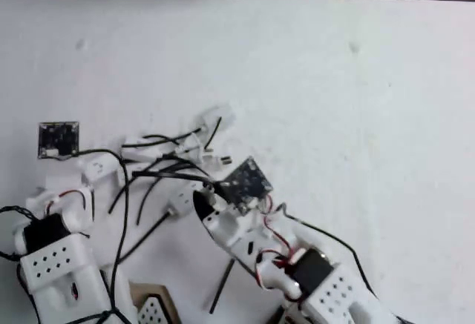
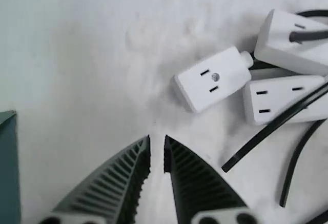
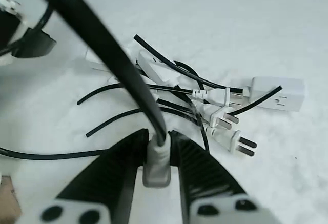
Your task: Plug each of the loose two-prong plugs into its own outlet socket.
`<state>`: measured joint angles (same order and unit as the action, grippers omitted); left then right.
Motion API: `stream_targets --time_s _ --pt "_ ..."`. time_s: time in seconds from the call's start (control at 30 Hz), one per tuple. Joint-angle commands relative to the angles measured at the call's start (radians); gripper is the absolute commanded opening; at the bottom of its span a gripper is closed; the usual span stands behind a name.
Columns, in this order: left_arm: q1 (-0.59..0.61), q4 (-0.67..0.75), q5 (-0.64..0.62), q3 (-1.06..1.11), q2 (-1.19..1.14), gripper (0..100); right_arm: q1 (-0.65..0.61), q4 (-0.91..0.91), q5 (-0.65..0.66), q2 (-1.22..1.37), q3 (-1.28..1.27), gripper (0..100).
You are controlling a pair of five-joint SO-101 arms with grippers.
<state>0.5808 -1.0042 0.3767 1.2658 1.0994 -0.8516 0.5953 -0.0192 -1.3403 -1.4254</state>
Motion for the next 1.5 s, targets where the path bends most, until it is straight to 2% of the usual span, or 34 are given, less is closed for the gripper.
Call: stream_targets --time_s 0.0,0.2,0.67,0.9,1.47 --pt "-0.002 0.025 -0.02 0.002 0.018 7 -0.01 -0.125 0.011 0.159 0.032 1.7" --pt "-0.004 0.034 -0.015 0.029 0.021 7 -0.012 -0.314 0.011 0.343 0.051 1.7" --pt "-0.004 0.034 -0.015 0.034 0.021 7 -0.005 -0.605 0.011 0.642 0.052 1.7" --pt "-0.004 0.034 -0.015 0.034 0.019 7 0.039 -0.668 0.015 0.707 0.052 1.7" --pt "-0.004 0.034 -0.014 0.035 0.018 7 0.062 -0.684 0.009 0.854 0.14 1.7"
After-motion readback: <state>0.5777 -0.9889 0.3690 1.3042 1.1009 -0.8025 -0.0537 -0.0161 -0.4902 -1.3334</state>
